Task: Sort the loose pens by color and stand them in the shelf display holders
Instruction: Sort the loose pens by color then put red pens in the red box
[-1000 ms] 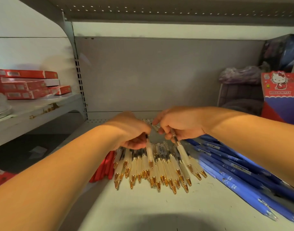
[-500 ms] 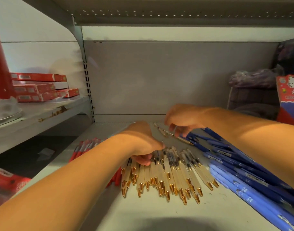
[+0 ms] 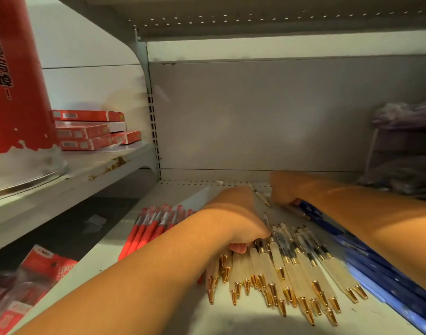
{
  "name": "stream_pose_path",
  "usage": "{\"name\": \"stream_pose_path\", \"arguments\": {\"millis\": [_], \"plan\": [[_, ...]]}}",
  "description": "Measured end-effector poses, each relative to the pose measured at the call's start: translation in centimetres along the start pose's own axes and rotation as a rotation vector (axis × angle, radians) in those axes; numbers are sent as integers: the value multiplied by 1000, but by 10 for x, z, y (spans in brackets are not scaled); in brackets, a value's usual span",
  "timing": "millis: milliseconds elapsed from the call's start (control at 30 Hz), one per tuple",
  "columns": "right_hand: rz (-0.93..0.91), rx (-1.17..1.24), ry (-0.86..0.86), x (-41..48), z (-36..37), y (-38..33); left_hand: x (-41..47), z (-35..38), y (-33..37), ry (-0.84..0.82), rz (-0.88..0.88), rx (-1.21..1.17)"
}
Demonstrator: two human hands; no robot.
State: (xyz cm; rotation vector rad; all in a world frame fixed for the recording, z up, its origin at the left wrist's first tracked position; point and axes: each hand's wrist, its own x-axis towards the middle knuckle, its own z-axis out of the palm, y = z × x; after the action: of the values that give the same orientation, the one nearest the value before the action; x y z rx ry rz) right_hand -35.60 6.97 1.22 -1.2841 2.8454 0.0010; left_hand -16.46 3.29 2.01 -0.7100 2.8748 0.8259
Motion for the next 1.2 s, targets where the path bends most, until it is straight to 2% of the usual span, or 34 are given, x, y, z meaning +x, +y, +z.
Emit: {"name": "stream_pose_path", "arguments": {"millis": [100,267,500,633,767,933,1033,1200], "plan": [[-15,114,75,10,-2,-5,-1,-2,-1,122,60,40],[-46,123,81,17,12,-17,2,1,-2,283,134,130],[17,185,83,10,15,-7,9,16,-6,149,182,167],[24,378,39,-10,-4,3,10,16,-6,112,193,182],[11,601,72,-52,-22,16,11,14,-6,111,201,179],[12,725,-109,-124,-24,29,11,18,-5,34,200,161],[6,775,-225,-153,-20,25,10,18,-1,64,211,197],[-62,784,-159,-175,-12,17,11,20,2,166,231,184]]}}
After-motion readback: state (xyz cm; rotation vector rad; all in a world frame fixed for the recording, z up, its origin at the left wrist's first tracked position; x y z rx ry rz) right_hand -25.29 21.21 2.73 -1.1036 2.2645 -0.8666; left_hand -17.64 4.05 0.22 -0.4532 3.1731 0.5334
